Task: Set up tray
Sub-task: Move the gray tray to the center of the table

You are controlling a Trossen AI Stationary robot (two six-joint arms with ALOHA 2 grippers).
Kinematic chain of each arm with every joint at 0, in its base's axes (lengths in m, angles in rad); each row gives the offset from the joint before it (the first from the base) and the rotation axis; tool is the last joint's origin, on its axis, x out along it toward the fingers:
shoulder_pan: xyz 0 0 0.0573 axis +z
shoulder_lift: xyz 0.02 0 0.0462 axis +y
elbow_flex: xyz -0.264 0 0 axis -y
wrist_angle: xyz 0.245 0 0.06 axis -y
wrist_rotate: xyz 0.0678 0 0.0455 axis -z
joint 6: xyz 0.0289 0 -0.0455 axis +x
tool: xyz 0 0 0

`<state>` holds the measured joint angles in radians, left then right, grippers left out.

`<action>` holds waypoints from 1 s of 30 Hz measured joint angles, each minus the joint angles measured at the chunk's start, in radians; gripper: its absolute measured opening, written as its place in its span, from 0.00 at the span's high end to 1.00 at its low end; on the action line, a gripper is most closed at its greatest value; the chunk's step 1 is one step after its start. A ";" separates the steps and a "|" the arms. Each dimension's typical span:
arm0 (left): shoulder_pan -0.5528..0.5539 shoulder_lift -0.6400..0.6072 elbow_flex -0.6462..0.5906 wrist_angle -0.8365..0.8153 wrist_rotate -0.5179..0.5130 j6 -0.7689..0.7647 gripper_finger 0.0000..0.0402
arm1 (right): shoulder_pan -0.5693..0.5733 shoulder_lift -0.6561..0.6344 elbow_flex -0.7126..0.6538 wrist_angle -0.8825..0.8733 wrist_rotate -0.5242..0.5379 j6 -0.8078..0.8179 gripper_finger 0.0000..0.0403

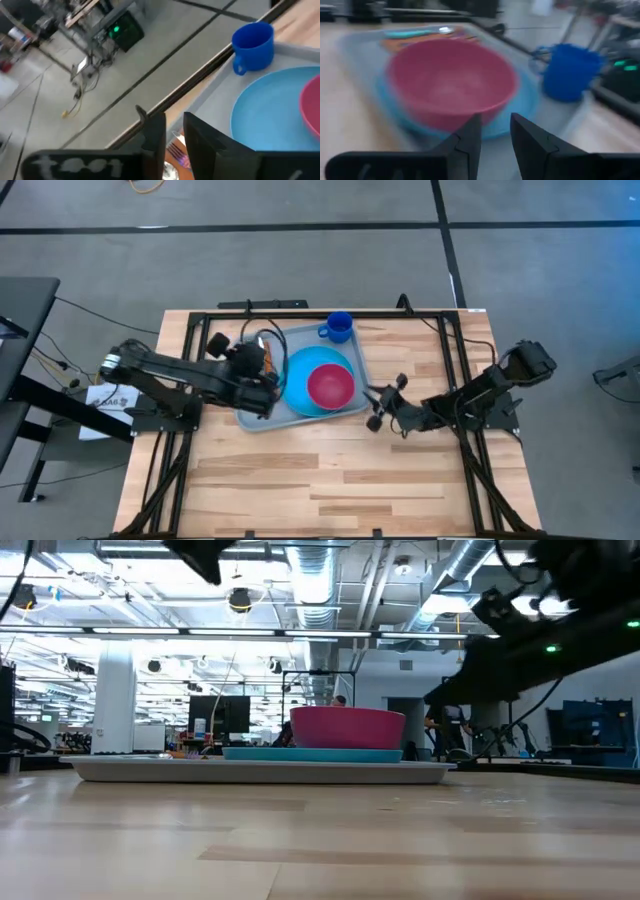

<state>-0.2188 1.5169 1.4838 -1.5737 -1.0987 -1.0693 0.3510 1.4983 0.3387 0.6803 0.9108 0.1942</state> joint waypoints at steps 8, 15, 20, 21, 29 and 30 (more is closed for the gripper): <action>0.023 -0.215 -0.250 0.001 0.014 -0.015 0.99 | -0.271 -0.007 0.050 -0.105 -0.250 0.066 0.97; 0.030 -0.364 -0.623 0.019 0.022 -0.367 1.00 | -0.420 -0.007 0.088 -0.210 -0.404 0.124 1.00; 0.030 -0.421 -0.814 0.210 0.089 -0.471 1.00 | -0.517 -0.007 0.095 -0.233 -0.598 0.196 1.00; 0.029 -0.425 -0.843 0.266 0.105 -0.456 1.00 | -0.528 -0.007 0.095 -0.248 -0.643 0.207 1.00; 0.028 -0.427 -0.956 0.470 0.153 -0.384 1.00 | -0.536 -0.007 0.095 -0.331 -0.777 0.241 1.00; 0.028 -0.427 -0.964 0.489 0.157 -0.385 1.00 | -0.533 -0.007 0.095 -0.345 -0.768 0.244 1.00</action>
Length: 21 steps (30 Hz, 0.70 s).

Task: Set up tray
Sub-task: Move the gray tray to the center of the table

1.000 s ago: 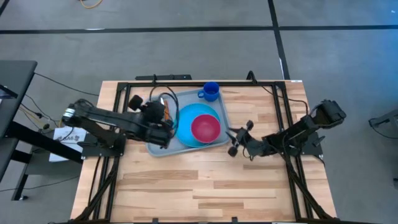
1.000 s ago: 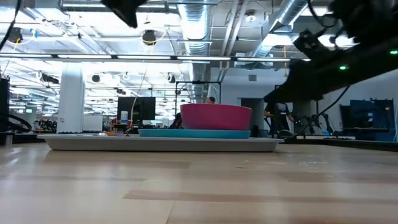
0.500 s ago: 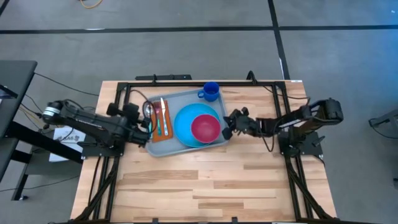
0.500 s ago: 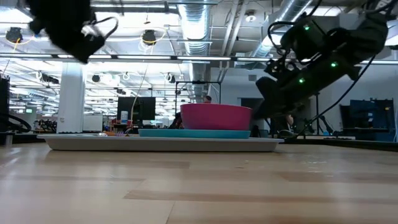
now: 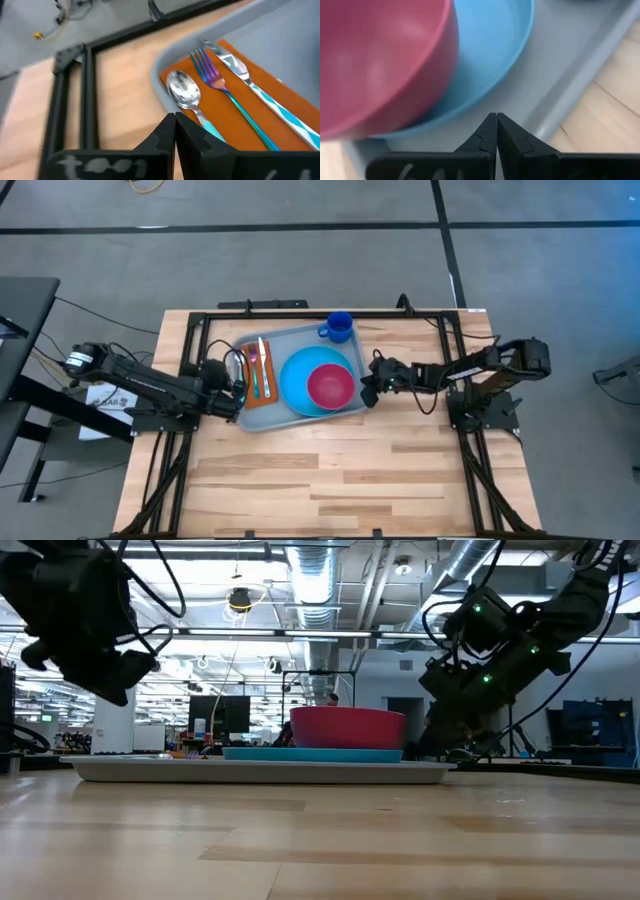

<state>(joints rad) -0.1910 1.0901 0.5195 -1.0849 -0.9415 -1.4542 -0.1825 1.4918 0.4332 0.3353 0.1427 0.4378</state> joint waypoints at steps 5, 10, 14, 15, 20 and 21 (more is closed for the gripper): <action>0.000 0.003 -0.056 0.175 0.024 0.033 1.00 | 0.013 0.004 0.003 -0.080 0.072 0.014 1.00; 0.000 0.003 -0.080 0.284 0.049 0.086 1.00 | 0.028 0.004 0.004 -0.098 0.074 0.042 1.00; -0.001 0.003 -0.080 0.293 0.057 0.087 1.00 | 0.076 0.004 0.003 -0.118 0.076 0.100 1.00; -0.001 0.003 -0.080 0.293 0.069 0.087 1.00 | 0.093 0.004 0.003 -0.130 0.076 0.116 1.00; -0.004 0.003 -0.080 0.302 0.125 0.106 1.00 | 0.186 0.003 0.004 -0.216 0.077 0.223 1.00; -0.009 0.003 -0.080 0.309 0.125 0.108 1.00 | 0.206 0.003 0.004 -0.226 0.078 0.245 1.00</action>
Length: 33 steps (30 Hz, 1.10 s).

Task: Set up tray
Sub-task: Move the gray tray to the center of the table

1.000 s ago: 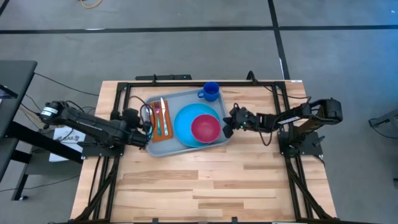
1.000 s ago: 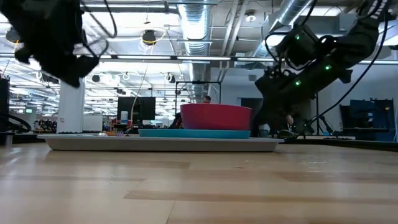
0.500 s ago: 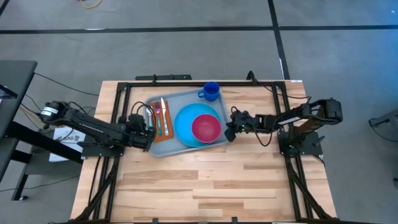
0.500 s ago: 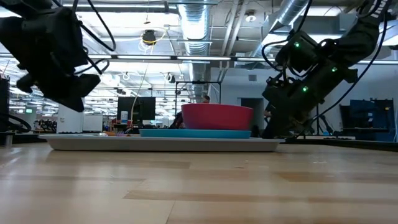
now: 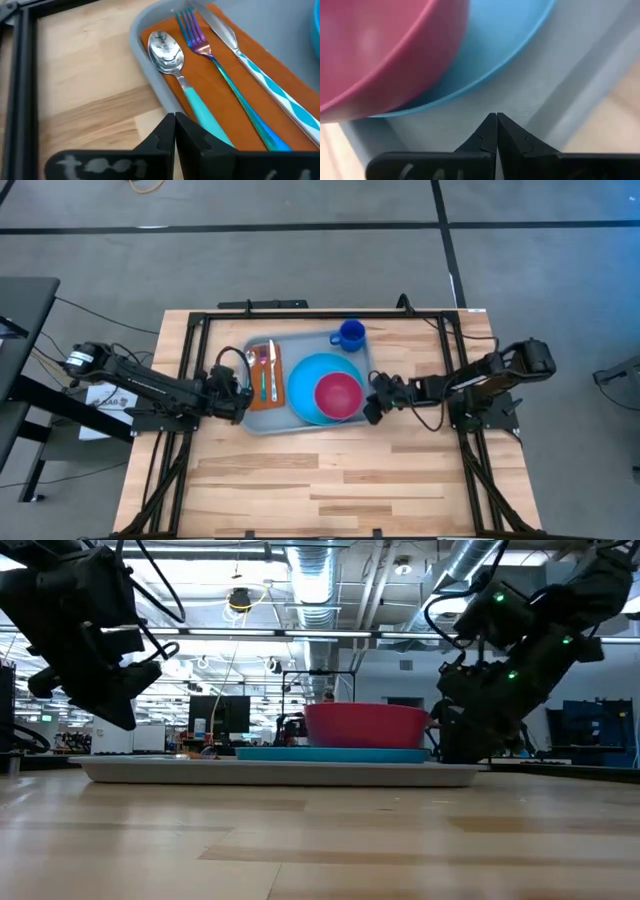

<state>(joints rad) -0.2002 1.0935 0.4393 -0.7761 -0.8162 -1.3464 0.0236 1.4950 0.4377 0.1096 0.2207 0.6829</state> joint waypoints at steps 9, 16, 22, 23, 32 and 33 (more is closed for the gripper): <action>-0.069 0.000 0.001 0.138 0.000 0.026 1.00 | 0.183 0.001 -0.001 -0.012 -0.002 0.167 1.00; -0.134 0.045 0.001 0.270 0.001 0.026 1.00 | 0.297 0.001 -0.002 -0.022 -0.002 0.183 1.00; -0.179 0.219 0.002 0.502 0.086 0.057 1.00 | 0.355 0.001 -0.001 -0.039 -0.002 0.192 1.00; -0.182 0.252 0.002 0.542 0.103 0.065 1.00 | 0.358 0.001 -0.001 -0.041 -0.002 0.192 1.00; -0.203 0.406 0.070 0.657 0.296 0.072 1.00 | 0.362 0.001 -0.001 -0.041 0.002 0.176 1.00; -0.215 0.409 0.081 0.657 0.315 0.072 1.00 | 0.362 0.001 -0.001 -0.041 -0.004 0.174 1.00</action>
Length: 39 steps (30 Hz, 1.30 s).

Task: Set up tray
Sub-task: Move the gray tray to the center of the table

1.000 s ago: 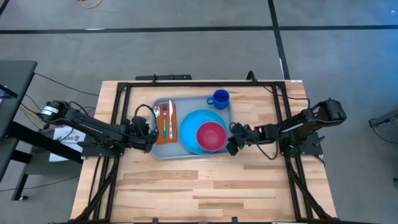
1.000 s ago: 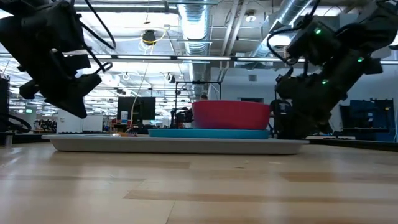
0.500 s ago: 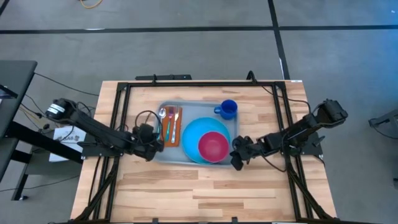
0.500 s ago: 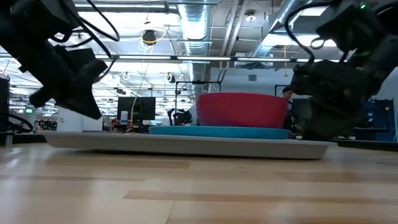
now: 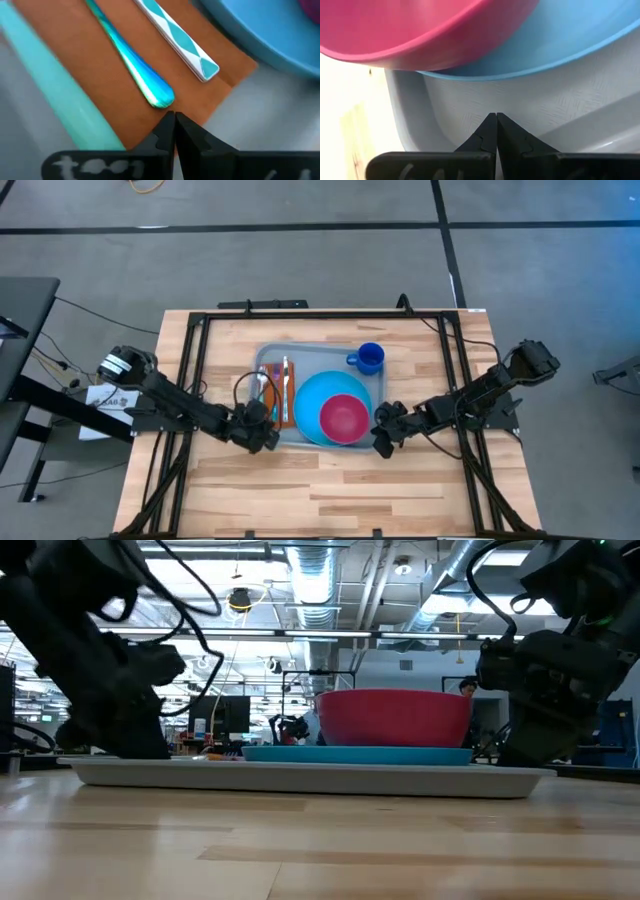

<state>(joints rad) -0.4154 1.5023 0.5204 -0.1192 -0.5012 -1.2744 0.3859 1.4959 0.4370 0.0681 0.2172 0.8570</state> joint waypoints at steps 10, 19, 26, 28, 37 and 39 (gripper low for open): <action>-0.084 0.002 0.114 -0.261 0.100 -0.068 1.00 | 0.077 0.005 0.046 -0.062 -0.082 0.010 1.00; -0.090 0.002 0.113 -0.248 -0.010 -0.080 1.00 | 0.134 0.003 0.077 -0.179 -0.037 0.061 1.00; -0.088 0.004 0.113 -0.138 -0.019 -0.033 1.00 | 0.132 0.005 0.074 -0.144 -0.017 0.030 1.00; -0.096 0.019 0.113 -0.110 -0.016 -0.037 1.00 | 0.132 0.005 0.074 -0.148 -0.017 0.033 1.00; -0.125 0.106 0.137 0.038 0.094 -0.015 1.00 | 0.170 0.004 0.075 -0.156 -0.026 0.034 1.00; -0.136 0.105 0.168 0.021 0.110 0.000 1.00 | 0.174 0.004 0.076 -0.167 -0.029 0.034 1.00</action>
<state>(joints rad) -0.5514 1.6075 0.6881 -0.0983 -0.3917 -1.2742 0.5597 1.5002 0.5129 -0.0989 0.1883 0.8906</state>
